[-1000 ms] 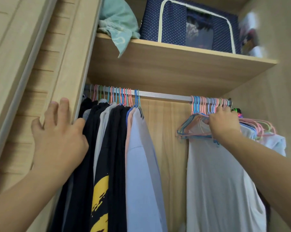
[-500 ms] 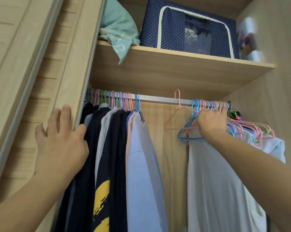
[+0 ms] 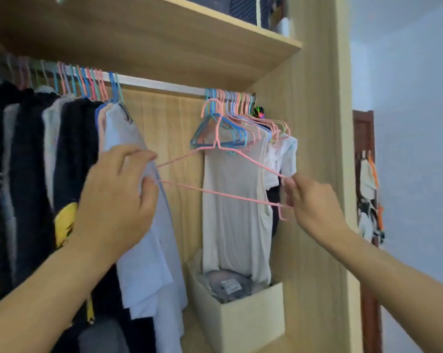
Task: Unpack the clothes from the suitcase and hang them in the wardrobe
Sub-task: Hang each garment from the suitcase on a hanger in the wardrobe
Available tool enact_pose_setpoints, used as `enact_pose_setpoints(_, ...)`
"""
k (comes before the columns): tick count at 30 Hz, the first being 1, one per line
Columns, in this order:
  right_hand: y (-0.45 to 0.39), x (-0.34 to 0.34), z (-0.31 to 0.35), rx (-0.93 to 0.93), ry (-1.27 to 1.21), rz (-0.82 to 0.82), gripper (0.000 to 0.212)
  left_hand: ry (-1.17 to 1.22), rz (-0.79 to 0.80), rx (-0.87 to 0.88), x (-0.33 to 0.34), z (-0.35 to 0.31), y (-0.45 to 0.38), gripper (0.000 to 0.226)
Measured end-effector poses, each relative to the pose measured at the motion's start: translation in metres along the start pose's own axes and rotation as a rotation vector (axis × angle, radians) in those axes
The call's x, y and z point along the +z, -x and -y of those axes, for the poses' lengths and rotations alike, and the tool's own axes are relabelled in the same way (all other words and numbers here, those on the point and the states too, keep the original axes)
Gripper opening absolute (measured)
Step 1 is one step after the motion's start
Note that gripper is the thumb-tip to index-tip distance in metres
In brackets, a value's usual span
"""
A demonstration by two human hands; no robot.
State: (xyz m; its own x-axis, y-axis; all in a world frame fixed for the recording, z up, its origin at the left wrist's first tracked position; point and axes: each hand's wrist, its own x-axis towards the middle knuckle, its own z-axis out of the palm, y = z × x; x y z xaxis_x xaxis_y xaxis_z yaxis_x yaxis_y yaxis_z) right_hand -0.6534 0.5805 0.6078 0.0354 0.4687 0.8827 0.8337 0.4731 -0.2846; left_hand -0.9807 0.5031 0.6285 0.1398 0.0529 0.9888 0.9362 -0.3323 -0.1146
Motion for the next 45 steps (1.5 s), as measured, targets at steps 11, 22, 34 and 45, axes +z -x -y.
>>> enact_pose_setpoints(11,0.465,-0.27,-0.255,0.939,-0.249,0.459,0.039,0.589,1.25,-0.266,0.148,-0.295,0.319,0.023)
enact_pose_setpoints(22,0.724,-0.49,-0.345,1.678,-0.127,0.37,0.039,1.161,1.995,-0.097,0.069,-0.762,0.48,0.032)
enact_pose_setpoints(34,0.876,-0.588,-0.441,2.16,0.271,-0.189,0.022,0.722,2.55,-0.144,0.088,-0.933,0.62,0.018)
enact_pose_setpoints(45,1.019,-0.568,-0.635,2.134,0.399,-0.3,0.026,0.592,2.588,-0.07,0.218,-1.11,0.826,0.019)
